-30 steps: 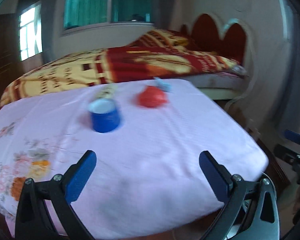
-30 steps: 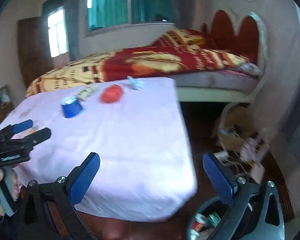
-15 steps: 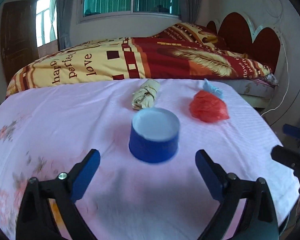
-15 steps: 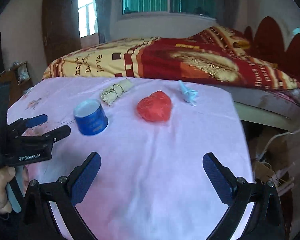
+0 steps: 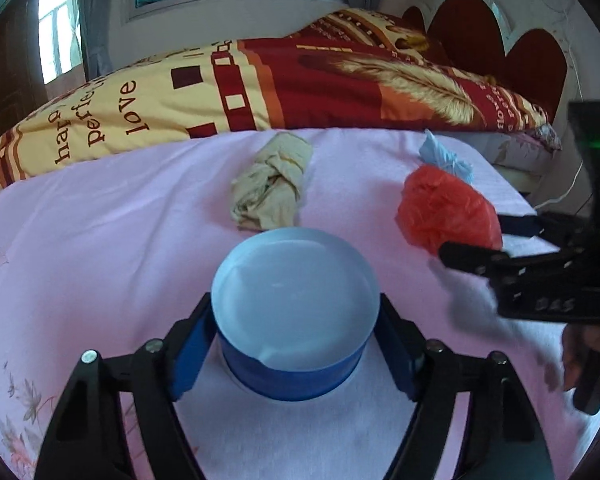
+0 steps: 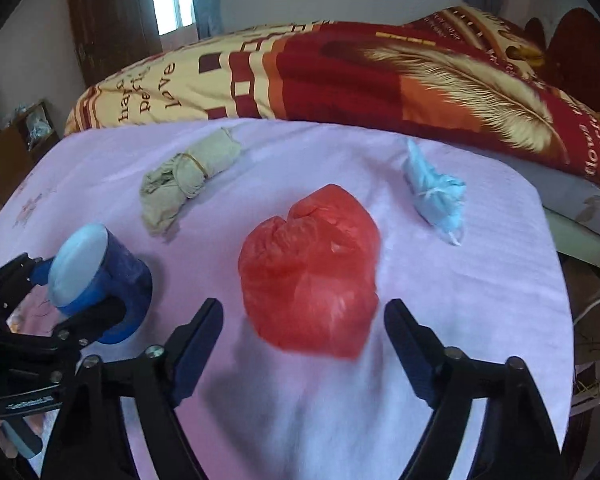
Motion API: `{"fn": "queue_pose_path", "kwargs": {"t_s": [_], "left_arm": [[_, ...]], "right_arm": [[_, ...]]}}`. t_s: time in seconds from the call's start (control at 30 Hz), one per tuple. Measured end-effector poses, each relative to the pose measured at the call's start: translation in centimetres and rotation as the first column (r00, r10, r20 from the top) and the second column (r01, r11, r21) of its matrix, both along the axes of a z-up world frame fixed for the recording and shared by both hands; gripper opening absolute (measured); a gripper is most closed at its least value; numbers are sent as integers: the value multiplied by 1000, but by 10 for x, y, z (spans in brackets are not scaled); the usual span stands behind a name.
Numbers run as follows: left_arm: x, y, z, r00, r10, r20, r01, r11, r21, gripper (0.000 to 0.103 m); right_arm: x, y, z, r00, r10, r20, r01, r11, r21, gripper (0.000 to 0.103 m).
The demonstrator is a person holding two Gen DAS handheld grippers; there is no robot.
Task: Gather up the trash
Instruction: 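Grasp blue tub with left tool while right tool grasps red plastic bag, then carry blue tub in left tool while right tool carries red bag to bucket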
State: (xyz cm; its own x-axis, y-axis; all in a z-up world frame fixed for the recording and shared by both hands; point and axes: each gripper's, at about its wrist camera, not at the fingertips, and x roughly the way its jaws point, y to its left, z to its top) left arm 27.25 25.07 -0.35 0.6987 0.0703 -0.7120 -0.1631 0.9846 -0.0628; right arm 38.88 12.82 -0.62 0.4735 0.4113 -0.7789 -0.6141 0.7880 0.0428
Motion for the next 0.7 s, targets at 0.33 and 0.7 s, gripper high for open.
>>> {"fn": "queue_pose_path", "kwargs": {"t_s": [0.33,0.7], "left_arm": [[-6,-4,9,998,3,55,-4,1000,13,76],[-37,-42,32,993,-54,103,50,998,42,76]], "right_arm": [[-16,-3,8,998,43,36,-44,999,29,25],[-79,-64,37,997,-1,75,-7,993,117,25]]}}
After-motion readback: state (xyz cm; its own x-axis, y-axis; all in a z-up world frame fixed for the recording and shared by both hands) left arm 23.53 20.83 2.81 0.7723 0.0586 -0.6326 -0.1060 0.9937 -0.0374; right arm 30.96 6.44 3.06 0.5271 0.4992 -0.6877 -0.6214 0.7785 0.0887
